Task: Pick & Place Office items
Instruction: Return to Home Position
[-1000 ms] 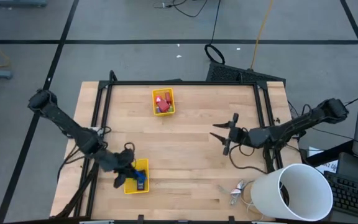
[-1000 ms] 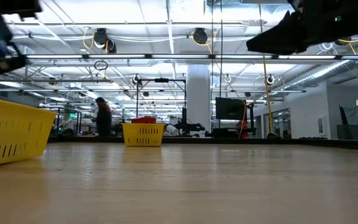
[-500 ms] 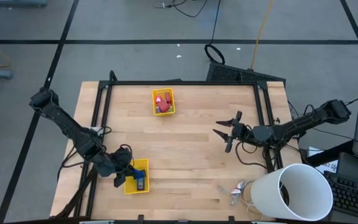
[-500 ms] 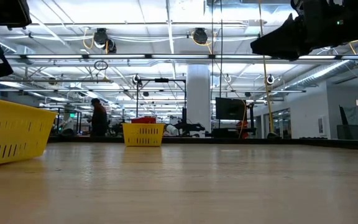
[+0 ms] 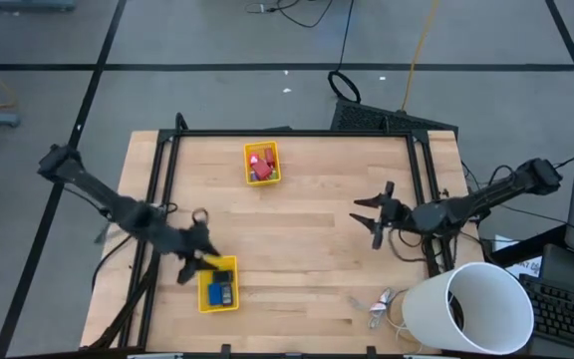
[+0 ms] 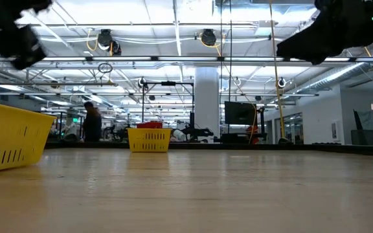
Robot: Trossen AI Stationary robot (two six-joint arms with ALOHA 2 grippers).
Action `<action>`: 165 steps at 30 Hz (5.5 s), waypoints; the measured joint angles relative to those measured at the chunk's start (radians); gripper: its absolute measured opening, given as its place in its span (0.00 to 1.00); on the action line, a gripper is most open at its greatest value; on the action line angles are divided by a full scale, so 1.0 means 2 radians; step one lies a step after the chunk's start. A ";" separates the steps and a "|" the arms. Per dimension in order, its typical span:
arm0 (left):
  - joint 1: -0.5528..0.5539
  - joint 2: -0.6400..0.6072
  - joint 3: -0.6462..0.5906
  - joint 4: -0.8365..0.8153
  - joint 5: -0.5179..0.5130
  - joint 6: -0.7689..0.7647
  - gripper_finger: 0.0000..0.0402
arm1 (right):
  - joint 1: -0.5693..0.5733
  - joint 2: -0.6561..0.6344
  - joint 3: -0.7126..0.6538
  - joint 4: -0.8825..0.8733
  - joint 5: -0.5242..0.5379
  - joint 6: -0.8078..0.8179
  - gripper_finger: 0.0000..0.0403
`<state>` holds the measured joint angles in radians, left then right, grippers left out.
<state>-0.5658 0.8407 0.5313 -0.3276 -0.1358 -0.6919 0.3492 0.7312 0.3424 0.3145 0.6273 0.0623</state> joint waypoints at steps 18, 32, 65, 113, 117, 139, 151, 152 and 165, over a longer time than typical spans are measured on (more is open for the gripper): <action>0.214 -0.307 -0.168 0.127 0.011 0.320 0.52 | 0.000 -0.164 0.000 -0.196 -0.066 0.002 0.40; 0.342 -0.374 -0.259 0.187 0.123 0.346 0.43 | -0.005 -0.329 -0.085 -0.214 -0.067 0.002 0.41; 0.386 -0.375 -0.258 0.221 0.221 0.338 0.52 | -0.005 -0.359 -0.163 -0.111 -0.158 -0.024 0.40; 0.386 -0.375 -0.258 0.222 0.220 0.339 0.52 | -0.005 -0.359 -0.164 -0.107 -0.158 -0.024 0.40; 0.387 -0.375 -0.258 0.222 0.220 0.338 0.53 | -0.005 -0.359 -0.164 -0.107 -0.158 -0.024 0.40; 0.386 -0.375 -0.258 0.222 0.220 0.338 0.43 | -0.005 -0.359 -0.164 -0.107 -0.158 -0.024 0.40; 0.386 -0.375 -0.258 0.222 0.220 0.338 0.42 | -0.004 -0.359 -0.164 -0.107 -0.158 -0.024 0.40; 0.386 -0.375 -0.258 0.222 0.220 0.338 0.42 | -0.004 -0.359 -0.164 -0.107 -0.158 -0.024 0.40; 0.386 -0.375 -0.258 0.222 0.220 0.338 0.42 | -0.004 -0.359 -0.164 -0.107 -0.158 -0.024 0.40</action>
<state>0.2070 0.0914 0.0154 0.1169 0.3049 -0.0154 0.3404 0.0127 0.0143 0.1009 0.3112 0.0143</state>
